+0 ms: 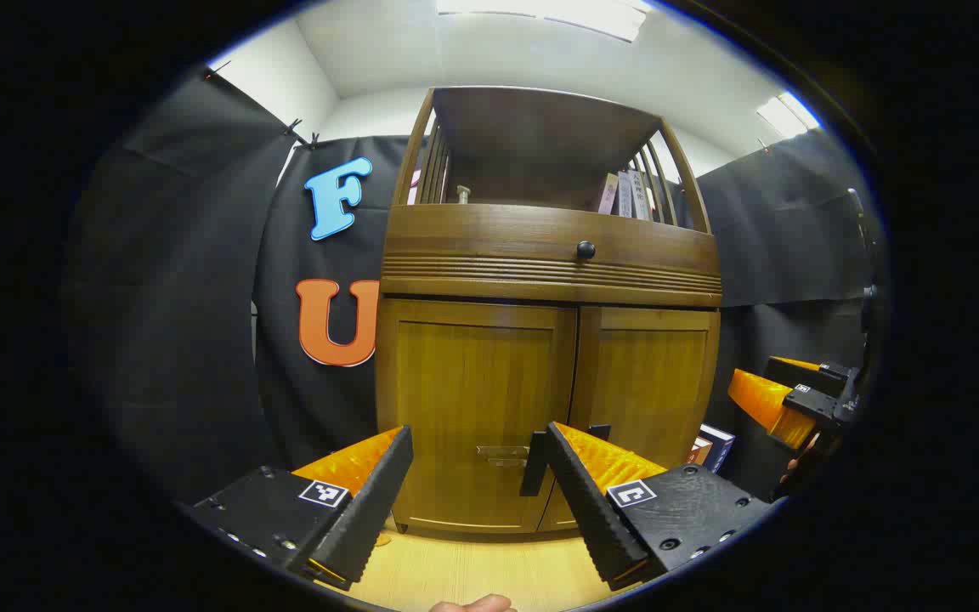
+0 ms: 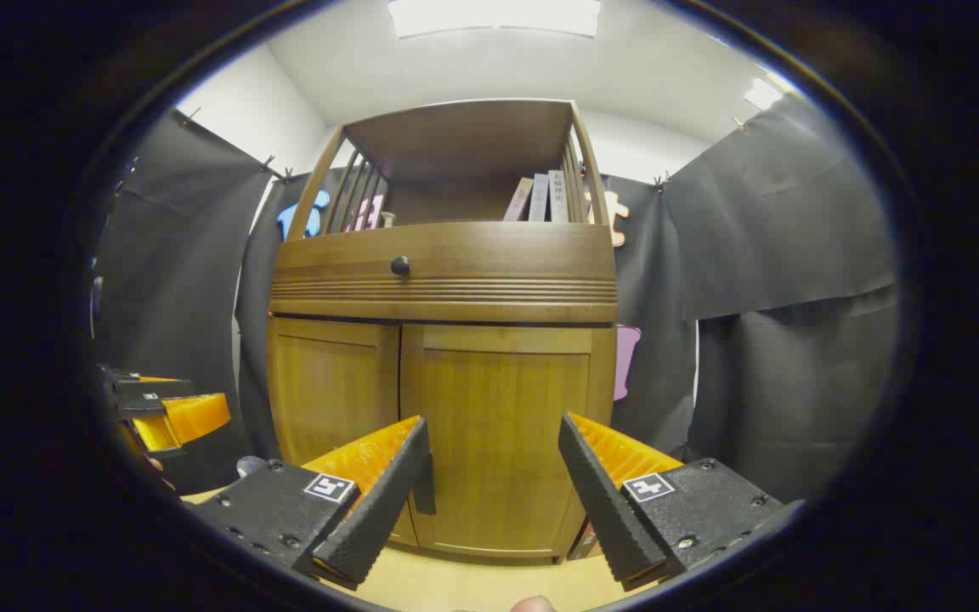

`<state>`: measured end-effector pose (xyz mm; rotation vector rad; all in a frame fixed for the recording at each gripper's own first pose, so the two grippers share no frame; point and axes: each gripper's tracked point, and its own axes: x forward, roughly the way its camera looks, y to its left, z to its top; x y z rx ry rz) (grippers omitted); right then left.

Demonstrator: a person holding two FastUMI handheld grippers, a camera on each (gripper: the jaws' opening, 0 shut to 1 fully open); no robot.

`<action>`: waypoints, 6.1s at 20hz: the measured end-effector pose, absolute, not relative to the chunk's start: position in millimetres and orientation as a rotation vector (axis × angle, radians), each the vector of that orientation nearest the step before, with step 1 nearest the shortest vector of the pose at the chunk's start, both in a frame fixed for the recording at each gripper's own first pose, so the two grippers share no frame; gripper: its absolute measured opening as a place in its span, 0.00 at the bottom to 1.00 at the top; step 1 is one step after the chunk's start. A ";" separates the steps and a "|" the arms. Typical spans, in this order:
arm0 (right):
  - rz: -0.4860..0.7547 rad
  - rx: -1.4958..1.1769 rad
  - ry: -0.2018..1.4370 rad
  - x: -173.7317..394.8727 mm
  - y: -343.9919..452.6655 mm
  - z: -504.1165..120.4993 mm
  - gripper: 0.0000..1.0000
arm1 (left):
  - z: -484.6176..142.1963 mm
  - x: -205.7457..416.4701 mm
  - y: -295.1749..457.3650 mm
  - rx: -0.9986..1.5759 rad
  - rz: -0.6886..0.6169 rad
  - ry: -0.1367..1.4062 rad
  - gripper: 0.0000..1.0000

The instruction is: Open the right door of the double-door shoe cabinet with the right hand, and open the left door with the left hand.

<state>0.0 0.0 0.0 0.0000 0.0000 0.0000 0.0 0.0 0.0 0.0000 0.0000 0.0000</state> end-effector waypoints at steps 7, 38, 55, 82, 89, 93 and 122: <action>0.027 -0.010 0.014 2.3 0.6 -5.6 1.00 | 1.7 -1.1 -2.9 0.016 0.019 -0.004 0.95; 0.169 0.014 0.158 97.2 83.6 -98.0 0.98 | 23.5 -56.8 82.1 0.077 0.250 -0.061 0.95; 0.115 0.033 0.355 172.7 89.2 -188.9 0.63 | 10.7 -89.4 132.3 0.089 0.413 -0.024 0.95; 0.073 0.037 0.355 129.8 84.5 -185.4 0.29 | -7.6 -73.7 121.8 0.045 0.273 -0.007 0.95; 0.101 0.036 0.356 100.0 76.9 -183.3 0.29 | -9.5 -59.0 95.2 0.046 0.193 -0.001 0.95; 0.107 0.039 0.351 80.6 69.7 -181.2 0.29 | -13.5 -54.6 80.0 0.041 0.153 0.008 0.95; -0.007 0.061 0.333 -42.9 -37.5 -168.4 0.22 | -38.7 -6.2 -26.2 0.032 -0.089 0.060 0.95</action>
